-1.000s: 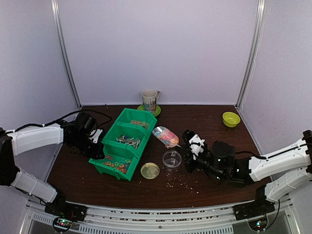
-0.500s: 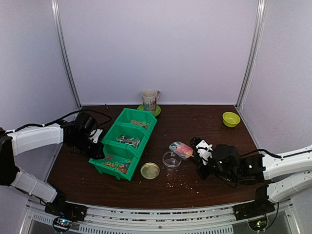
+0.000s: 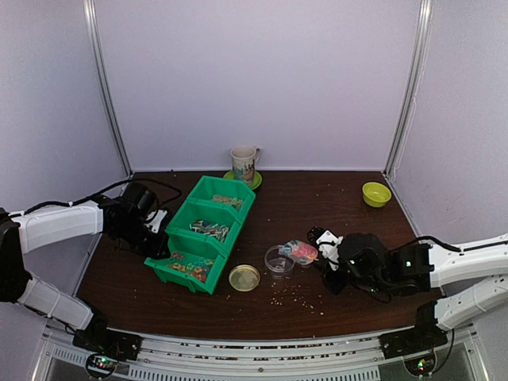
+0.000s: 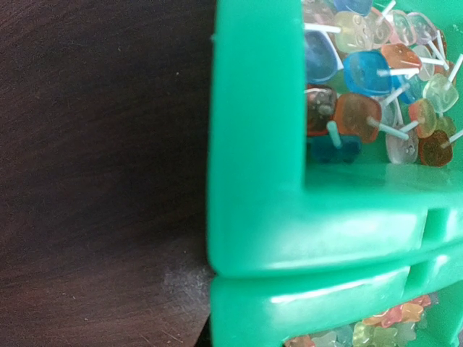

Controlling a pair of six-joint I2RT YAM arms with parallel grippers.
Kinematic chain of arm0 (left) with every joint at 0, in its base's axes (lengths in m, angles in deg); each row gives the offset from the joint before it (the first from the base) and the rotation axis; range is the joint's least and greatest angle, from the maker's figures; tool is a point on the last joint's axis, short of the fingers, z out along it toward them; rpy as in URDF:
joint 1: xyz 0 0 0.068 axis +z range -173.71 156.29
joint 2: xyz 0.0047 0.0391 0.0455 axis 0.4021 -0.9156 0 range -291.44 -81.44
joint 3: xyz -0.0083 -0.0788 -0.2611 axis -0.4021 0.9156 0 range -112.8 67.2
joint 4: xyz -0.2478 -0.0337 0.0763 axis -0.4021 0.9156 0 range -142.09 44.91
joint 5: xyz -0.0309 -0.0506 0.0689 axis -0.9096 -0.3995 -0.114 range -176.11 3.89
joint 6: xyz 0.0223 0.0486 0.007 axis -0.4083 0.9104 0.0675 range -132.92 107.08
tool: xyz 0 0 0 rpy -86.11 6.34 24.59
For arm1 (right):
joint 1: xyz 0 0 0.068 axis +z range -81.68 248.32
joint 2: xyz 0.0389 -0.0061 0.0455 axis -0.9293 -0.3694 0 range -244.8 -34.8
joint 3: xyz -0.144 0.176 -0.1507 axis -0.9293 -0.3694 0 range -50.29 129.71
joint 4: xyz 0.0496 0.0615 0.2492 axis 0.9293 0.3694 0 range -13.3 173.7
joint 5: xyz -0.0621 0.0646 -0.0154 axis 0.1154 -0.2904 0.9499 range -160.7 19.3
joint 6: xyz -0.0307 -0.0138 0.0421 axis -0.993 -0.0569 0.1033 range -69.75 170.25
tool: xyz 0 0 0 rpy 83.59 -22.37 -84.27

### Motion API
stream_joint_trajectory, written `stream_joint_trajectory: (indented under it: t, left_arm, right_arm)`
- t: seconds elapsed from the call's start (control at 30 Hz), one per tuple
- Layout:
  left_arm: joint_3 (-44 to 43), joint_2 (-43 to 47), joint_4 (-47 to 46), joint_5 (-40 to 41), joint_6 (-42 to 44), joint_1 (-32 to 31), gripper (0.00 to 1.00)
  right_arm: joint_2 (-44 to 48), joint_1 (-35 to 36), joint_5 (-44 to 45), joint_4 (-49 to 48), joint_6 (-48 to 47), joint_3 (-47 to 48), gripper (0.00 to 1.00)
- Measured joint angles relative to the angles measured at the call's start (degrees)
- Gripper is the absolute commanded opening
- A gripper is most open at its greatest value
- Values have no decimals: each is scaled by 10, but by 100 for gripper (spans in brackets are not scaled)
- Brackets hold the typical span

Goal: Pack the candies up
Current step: Place the fake candies in the packing box.

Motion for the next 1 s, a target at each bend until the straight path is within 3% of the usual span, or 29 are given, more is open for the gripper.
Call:
stream_joint_trajectory:
  t: [1.0]
  left_arm:
    - [-5,1,2,0,0,0,0]
  right_arm:
    - [-56,0,-21,151,-15,101,0]
